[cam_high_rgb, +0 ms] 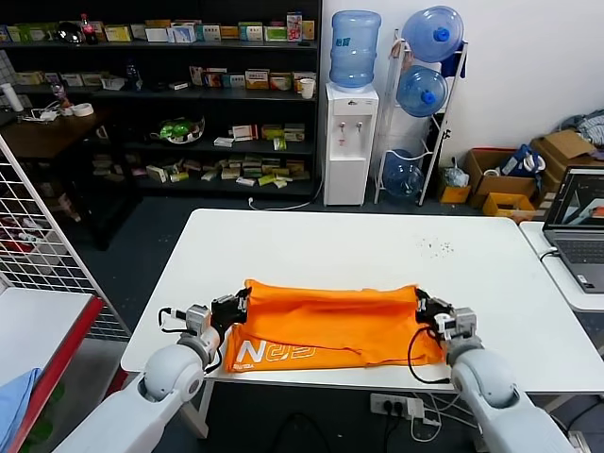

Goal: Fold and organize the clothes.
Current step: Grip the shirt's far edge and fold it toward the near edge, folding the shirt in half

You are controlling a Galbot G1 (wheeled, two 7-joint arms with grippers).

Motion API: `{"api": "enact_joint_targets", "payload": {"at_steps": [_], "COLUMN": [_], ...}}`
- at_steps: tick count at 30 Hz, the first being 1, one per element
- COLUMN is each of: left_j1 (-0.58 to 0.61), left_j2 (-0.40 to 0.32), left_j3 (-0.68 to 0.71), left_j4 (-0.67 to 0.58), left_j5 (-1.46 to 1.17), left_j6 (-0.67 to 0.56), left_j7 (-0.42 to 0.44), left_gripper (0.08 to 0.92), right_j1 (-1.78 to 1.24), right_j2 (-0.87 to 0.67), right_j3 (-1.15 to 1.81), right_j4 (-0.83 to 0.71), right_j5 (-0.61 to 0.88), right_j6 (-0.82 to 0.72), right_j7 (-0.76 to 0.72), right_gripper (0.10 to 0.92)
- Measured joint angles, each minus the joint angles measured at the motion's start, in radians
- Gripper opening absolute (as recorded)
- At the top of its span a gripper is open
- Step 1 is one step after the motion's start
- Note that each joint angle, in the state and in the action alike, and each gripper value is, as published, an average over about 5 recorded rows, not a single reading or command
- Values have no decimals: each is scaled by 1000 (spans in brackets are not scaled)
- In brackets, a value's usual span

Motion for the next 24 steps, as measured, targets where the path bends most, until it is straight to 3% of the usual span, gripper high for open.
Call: {"api": "enact_joint_targets", "payload": {"at_steps": [7, 11, 24], "left_j1": [104, 139, 175], "left_j2": [25, 26, 10], "left_j3": [-14, -21, -59], "left_j4": [-73, -94, -131], "left_j5": [11, 27, 4], "left_j6": [23, 24, 37], "left_j7": [-25, -44, -102], "left_gripper": [91, 119, 486], "right_j1": [-120, -150, -197], "right_j2": [-24, -27, -38], "right_j3": [17, 18, 19], "right_j4": [89, 113, 182], "right_j5": [-18, -23, -23], "right_j6": [-10, -8, 3], "right_j7": [13, 15, 34], "right_gripper": [130, 208, 563]}}
